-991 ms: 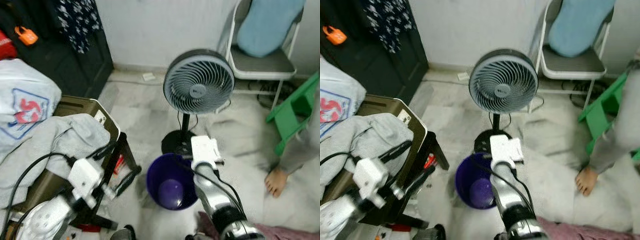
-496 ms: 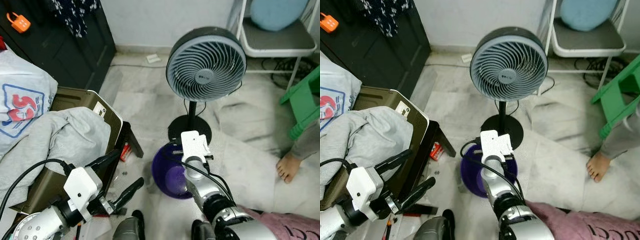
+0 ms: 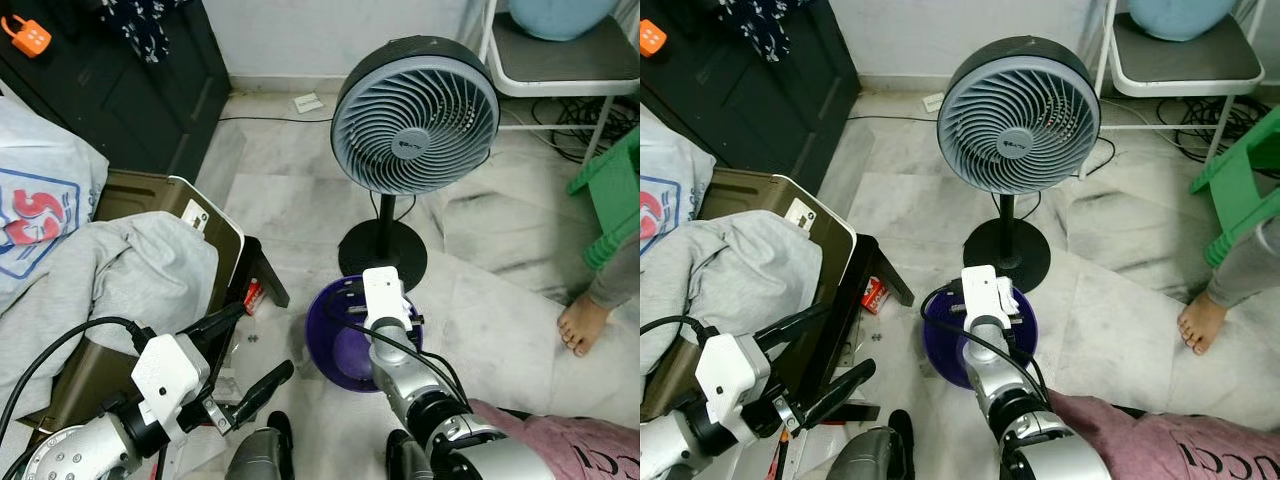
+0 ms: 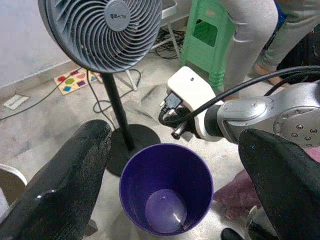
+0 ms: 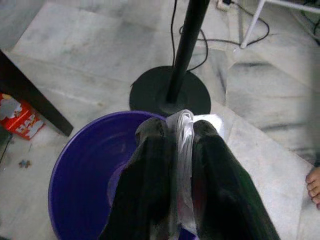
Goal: Clean up the room
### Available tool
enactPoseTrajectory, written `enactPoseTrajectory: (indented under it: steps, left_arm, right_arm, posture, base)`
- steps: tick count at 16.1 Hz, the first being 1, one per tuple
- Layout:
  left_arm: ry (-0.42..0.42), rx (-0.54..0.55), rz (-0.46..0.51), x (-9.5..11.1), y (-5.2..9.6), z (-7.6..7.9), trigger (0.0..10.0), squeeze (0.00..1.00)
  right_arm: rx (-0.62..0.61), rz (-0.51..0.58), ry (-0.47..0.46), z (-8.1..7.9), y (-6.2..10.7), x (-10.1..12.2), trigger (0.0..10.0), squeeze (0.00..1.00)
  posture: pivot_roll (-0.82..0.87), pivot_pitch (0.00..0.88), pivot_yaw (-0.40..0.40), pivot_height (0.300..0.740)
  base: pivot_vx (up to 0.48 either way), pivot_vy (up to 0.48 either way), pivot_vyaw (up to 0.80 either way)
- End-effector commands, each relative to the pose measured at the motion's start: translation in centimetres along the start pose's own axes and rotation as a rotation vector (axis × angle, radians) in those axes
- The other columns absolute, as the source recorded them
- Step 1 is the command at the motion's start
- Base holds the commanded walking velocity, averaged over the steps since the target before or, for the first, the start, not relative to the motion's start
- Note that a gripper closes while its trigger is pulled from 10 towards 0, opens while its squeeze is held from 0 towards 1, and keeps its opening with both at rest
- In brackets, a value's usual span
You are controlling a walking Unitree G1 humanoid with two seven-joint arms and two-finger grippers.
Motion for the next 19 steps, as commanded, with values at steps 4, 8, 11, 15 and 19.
enactPoseTrajectory:
  steps: [4,8,11,15,19]
  left_arm:
    - [0.011,0.007,-0.012,-0.3,-0.2,0.2,10.0,0.0]
    - [0.006,0.032,-0.001,-0.5,-0.7,0.0,10.0,0.0]
    - [-0.001,0.052,0.041,-0.7,-2.4,-0.5,10.0,0.0]
    - [0.006,0.132,0.105,-0.9,-5.8,-0.6,10.0,0.0]
    - [-0.025,0.32,0.136,-1.1,-8.0,-2.1,10.0,0.0]
  right_arm:
    - [0.026,0.02,0.025,-0.6,0.1,0.1,10.0,1.0]
    - [0.043,0.09,-0.015,-0.5,-0.2,1.6,10.0,1.0]
    - [0.099,0.26,-0.003,-0.7,-0.3,4.8,10.0,1.0]
    - [0.156,0.375,-0.009,1.0,1.0,6.1,10.0,1.0]
    - [0.203,0.404,-0.054,3.6,3.3,5.6,10.0,1.0]
  posture:
    - [0.21,0.325,0.122,0.74]
    - [0.2,0.296,0.106,0.74]
    - [0.13,0.233,0.081,0.74]
    - [0.04,0.148,0.058,0.74]
    - [-0.01,0.071,0.049,0.74]
  base:
    - [0.0,0.0,0.0]
    - [0.0,0.0,0.0]
    - [0.0,0.0,0.0]
    - [0.0,0.0,0.0]
    - [0.0,0.0,0.0]
Point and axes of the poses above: a point about 5 cm out from each wrist's last joint towards the gripper, its own y axis pointing back from the gripper into the wrist, its own x axis along the axis of the wrist's last joint, z = x × y, the point moved 1 cm from there along -y, pointing out of the wrist towards the gripper, and after that the axes turned 7 degrees about -y, right-handed, at the moved point
